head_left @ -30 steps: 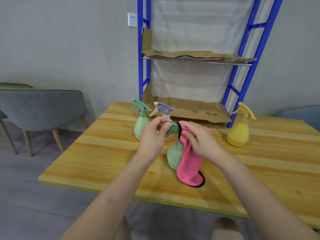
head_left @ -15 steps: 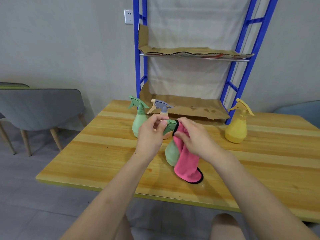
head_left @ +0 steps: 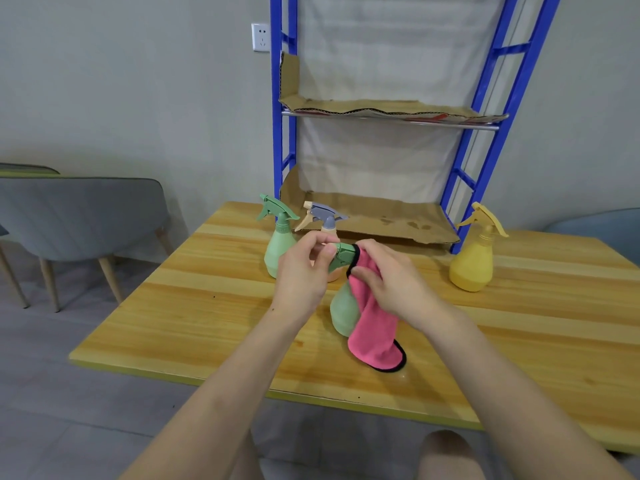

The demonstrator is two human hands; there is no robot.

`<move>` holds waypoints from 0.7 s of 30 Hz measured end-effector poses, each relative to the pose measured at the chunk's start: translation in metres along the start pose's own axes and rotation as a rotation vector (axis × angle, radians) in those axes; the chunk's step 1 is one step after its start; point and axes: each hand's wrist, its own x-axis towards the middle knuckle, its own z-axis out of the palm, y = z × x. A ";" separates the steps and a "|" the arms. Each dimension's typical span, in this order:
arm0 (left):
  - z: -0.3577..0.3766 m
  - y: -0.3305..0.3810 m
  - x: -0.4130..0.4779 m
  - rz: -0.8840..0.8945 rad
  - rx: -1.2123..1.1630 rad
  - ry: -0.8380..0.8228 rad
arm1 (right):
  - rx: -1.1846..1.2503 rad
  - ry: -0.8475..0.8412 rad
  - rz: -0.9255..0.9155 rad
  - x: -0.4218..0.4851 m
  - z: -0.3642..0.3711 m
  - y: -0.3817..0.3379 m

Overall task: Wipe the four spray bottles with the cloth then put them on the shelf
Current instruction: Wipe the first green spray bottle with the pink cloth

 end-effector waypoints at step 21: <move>-0.001 0.005 0.009 -0.012 -0.053 -0.081 | -0.035 -0.211 -0.026 0.000 -0.026 0.020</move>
